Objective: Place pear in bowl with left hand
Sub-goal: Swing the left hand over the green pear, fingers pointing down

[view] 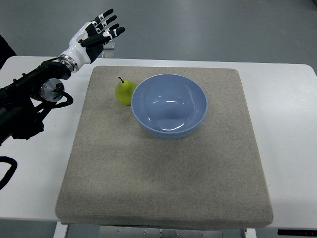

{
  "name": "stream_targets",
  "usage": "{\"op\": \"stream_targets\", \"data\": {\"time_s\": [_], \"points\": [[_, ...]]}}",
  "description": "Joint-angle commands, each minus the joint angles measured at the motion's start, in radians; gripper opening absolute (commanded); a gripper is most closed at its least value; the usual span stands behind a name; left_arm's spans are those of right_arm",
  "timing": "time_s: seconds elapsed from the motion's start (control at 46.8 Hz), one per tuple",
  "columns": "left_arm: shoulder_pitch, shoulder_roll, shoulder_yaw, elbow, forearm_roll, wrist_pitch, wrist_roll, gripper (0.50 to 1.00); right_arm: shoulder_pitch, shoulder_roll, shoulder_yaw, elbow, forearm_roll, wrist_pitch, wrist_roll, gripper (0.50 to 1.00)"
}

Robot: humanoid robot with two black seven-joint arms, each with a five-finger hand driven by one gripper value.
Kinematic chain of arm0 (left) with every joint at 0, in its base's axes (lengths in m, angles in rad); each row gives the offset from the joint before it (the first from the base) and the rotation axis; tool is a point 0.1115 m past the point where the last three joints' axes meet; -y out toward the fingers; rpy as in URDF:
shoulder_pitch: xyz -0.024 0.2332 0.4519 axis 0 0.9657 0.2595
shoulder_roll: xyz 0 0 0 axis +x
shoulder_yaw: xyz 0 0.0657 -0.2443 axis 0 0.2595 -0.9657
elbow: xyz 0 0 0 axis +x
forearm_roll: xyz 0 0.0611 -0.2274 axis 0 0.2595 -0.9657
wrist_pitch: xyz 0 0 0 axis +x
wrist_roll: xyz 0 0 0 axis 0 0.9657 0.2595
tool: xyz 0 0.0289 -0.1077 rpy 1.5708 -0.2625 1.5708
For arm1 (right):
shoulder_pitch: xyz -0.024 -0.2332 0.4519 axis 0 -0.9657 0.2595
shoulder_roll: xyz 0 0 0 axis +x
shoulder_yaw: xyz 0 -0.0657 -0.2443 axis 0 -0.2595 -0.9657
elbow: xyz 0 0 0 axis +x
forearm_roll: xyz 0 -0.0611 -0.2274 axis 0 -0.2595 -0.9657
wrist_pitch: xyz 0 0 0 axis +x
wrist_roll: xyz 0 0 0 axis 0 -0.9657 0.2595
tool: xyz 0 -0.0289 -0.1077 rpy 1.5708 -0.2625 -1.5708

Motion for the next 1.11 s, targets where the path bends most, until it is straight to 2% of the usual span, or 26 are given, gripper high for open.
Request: {"op": "stream_targets", "data": {"time_s": [0.0, 0.342, 0.619, 0.748, 1.089], "points": [[-0.001, 0.024, 0.036, -0.031, 0.085, 0.0, 0.0, 0.988, 0.0, 0.0, 0.0, 0.0, 0.0, 0.001, 0.0, 0.926], [-0.115, 0.103, 0.278, -0.062, 0.28, -0.014, 0.0, 0.984, 0.0, 0.0, 0.0, 0.0, 0.0, 0.001, 0.0, 0.926], [-0.233, 0.218, 0.464, -0.203, 0.508, -0.038, -0.001, 0.984, 0.0, 0.0, 0.0, 0.0, 0.0, -0.001, 0.0, 0.926], [-0.255, 0.276, 0.485, -0.26, 0.684, -0.06, -0.018, 0.984, 0.0, 0.0, 0.0, 0.0, 0.0, -0.001, 0.0, 0.926], [-0.268, 0.307, 0.485, -0.303, 1.031, -0.06, -0.084, 0.975, 0.0, 0.0, 0.0, 0.0, 0.0, -0.001, 0.0, 0.926]]}}
